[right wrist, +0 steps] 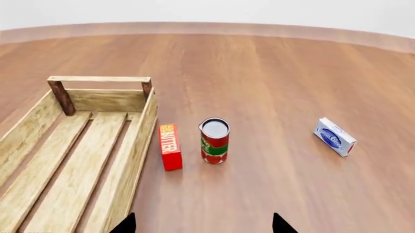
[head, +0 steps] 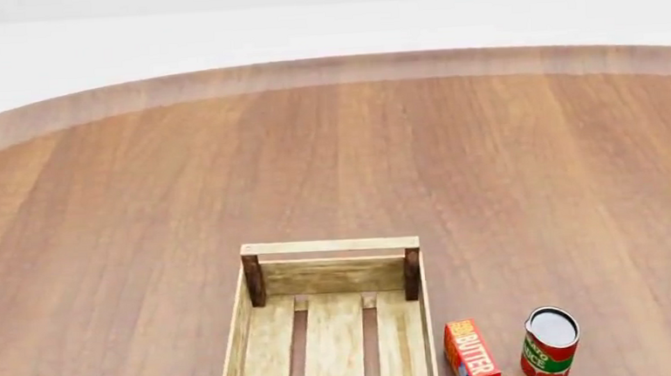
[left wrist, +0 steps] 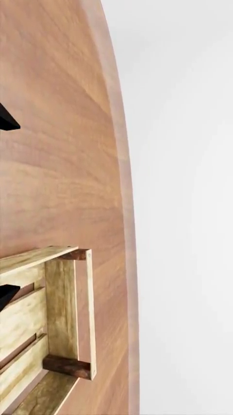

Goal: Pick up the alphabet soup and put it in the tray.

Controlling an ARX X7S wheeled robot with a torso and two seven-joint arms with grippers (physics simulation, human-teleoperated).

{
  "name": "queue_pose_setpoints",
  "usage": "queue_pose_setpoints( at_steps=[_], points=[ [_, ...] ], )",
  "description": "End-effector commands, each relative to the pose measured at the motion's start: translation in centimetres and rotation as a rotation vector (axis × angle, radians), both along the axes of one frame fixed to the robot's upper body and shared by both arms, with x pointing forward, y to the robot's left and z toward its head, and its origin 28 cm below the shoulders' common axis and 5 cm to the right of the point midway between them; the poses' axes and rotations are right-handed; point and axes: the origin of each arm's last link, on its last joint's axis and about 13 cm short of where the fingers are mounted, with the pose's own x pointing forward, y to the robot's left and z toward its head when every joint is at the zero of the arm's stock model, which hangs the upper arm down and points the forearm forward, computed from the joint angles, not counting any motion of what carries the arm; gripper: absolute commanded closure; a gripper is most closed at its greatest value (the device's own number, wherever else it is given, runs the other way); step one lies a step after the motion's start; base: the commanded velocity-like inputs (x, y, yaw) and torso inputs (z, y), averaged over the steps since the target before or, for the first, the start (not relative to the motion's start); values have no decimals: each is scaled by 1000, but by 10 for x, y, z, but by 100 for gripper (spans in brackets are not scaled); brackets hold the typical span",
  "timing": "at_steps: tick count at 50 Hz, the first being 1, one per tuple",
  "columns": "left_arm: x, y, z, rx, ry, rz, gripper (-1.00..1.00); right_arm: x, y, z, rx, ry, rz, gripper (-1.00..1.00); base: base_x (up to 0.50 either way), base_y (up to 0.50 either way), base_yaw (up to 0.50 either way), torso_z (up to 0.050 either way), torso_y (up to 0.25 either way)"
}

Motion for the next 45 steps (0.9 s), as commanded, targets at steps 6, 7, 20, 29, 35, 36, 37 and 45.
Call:
queue_pose_setpoints(
  at_steps=[6, 7, 20, 29, 35, 36, 37, 45],
  points=[
    [0, 0, 0, 1, 2, 0, -100, -18, -19, 1, -7, 7, -79, -100, 0, 0, 0, 0, 0],
    [0, 0, 0, 1, 2, 0, -100, -19, -20, 1, -7, 8, -83, -100, 0, 0, 0, 0, 0],
    [-1, 0, 0, 3, 1, 0, -100, -30, -31, -2, -6, 13, -138, -100, 0, 0, 0, 0, 0],
    [-1, -1, 0, 4, 2, -1, -100, -40, -42, -5, -5, 24, -197, -100, 0, 0, 0, 0, 0],
    [-1, 0, 0, 3, 2, -1, -100, -46, -49, -11, -1, 32, -236, -100, 0, 0, 0, 0, 0],
    [-1, 0, 0, 4, 1, -1, -100, -47, -50, -12, 0, 33, -244, -100, 0, 0, 0, 0, 0],
    [-1, 0, 0, 4, 2, -1, -100, -50, -52, -12, 2, 31, -256, -100, 0, 0, 0, 0, 0],
    [-1, 0, 0, 3, 2, -1, -100, -58, -59, -15, 3, 28, -299, -100, 0, 0, 0, 0, 0]
  ],
)
